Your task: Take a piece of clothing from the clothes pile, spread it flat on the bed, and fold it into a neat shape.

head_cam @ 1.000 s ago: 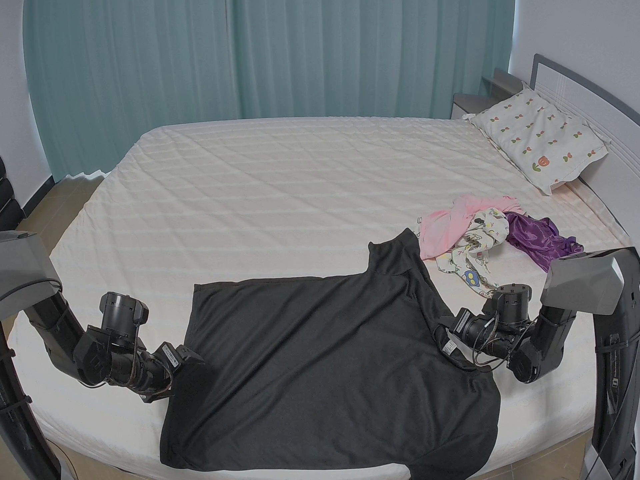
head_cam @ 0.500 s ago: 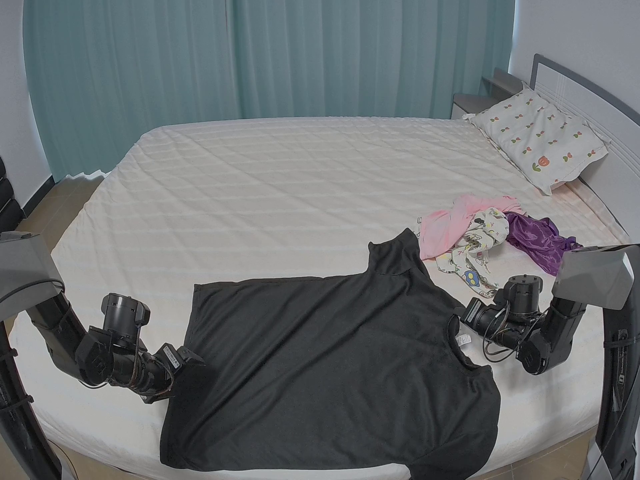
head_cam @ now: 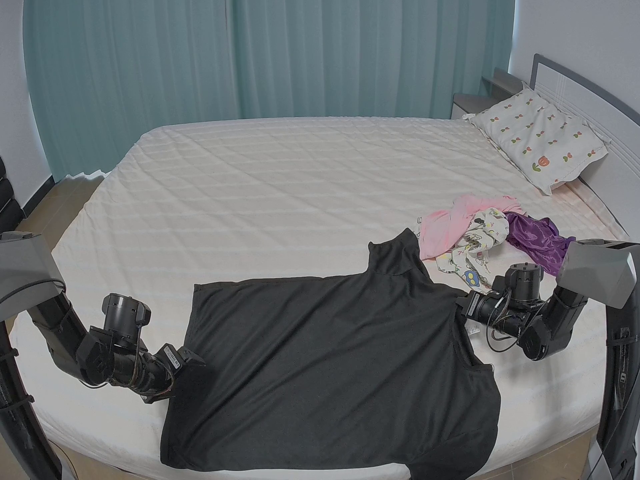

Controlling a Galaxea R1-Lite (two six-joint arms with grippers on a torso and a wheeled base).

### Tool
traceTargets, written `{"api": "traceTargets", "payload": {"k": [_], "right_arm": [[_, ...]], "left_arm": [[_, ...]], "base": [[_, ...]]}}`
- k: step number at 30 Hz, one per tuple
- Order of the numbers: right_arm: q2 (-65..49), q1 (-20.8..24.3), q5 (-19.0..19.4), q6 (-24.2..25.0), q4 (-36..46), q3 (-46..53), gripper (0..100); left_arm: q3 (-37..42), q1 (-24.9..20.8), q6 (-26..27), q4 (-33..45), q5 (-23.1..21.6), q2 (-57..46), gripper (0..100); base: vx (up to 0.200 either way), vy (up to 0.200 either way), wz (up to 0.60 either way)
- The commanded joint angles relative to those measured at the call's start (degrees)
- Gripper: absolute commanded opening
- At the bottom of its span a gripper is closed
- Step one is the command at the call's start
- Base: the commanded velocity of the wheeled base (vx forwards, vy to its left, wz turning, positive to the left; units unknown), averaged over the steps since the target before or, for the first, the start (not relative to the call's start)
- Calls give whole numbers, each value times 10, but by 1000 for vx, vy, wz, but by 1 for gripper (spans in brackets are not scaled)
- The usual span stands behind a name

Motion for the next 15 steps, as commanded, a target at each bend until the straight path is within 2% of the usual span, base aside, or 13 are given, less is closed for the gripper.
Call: {"api": "traceTargets", "payload": {"k": [1, 2, 11, 15], "right_arm": [[22, -1, 0, -20, 14, -14, 0], [28, -3, -1, -26, 14, -21, 100], [19, -28, -3, -28, 7, -18, 100], [0, -50, 5, -15, -3, 13, 100]], "left_arm": [[1, -4, 1, 0, 1, 2, 100], [1, -5, 0, 0, 1, 2, 100], [2, -6, 1, 0, 1, 3, 100], [2, -6, 1, 0, 1, 3, 100]], "base": [[0, 0, 0], [0, 0, 0], [0, 0, 0], [0, 0, 0]]}}
